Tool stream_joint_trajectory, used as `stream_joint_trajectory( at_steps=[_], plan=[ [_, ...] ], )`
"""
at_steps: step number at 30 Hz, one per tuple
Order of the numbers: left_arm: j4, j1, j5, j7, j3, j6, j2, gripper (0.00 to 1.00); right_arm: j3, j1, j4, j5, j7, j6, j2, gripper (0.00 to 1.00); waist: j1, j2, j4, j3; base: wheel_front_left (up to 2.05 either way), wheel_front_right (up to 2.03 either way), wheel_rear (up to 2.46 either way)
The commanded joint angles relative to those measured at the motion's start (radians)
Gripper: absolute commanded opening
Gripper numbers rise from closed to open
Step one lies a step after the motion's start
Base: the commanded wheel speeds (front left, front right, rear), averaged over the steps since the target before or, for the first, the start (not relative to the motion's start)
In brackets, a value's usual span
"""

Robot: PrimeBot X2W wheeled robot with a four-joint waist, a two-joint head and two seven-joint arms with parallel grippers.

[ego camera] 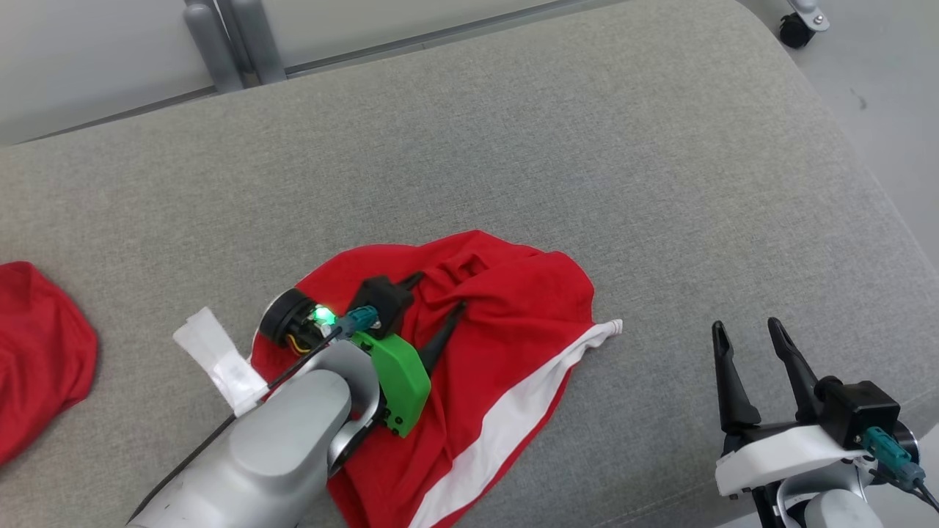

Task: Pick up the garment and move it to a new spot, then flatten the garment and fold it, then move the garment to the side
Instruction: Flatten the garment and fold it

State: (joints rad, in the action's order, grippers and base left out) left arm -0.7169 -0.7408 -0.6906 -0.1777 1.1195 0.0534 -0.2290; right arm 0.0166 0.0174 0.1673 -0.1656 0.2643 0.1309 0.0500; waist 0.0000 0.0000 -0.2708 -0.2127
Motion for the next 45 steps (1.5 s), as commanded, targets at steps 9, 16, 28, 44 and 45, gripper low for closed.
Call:
stream_joint_trajectory(
  at_steps=[9, 16, 28, 44, 45],
  plan=[
    [0.280, 0.213, -0.054, -0.087, -0.288, -0.137, -0.086, 1.00, 0.050, -0.026, -0.066, 0.065, 0.000, 0.000, 0.002, 1.00, 0.0000, 0.0000, 0.097, 0.075, 0.00, 0.00, 0.00],
    [0.565, 0.550, 0.071, -0.088, -0.595, -0.207, -0.102, 1.00, 0.084, -0.027, -0.113, 0.098, 0.000, 0.000, 0.035, 1.00, 0.0000, 0.0000, 0.192, 0.164, 0.00, 0.00, 0.00],
    [0.629, 0.922, 0.268, -0.088, -0.942, -0.076, -0.004, 1.00, 0.077, -0.065, -0.066, 0.086, 0.000, 0.000, 0.067, 1.00, 0.0000, 0.0000, 0.276, 0.233, 0.00, 0.00, 0.00],
    [0.590, 0.931, 0.408, -0.088, -1.108, 0.076, 0.128, 1.00, 0.066, -0.089, 0.006, 0.097, 0.000, 0.000, 0.022, 1.00, 0.0000, 0.0000, 0.285, 0.233, 0.00, 0.00, 0.00],
    [0.592, 0.929, 0.414, -0.088, -1.108, 0.076, 0.130, 1.00, 0.064, -0.087, 0.005, 0.097, 0.000, 0.000, 0.022, 1.00, 0.0000, 0.0000, 0.281, 0.232, 0.00, 0.00, 0.00]
  ],
)
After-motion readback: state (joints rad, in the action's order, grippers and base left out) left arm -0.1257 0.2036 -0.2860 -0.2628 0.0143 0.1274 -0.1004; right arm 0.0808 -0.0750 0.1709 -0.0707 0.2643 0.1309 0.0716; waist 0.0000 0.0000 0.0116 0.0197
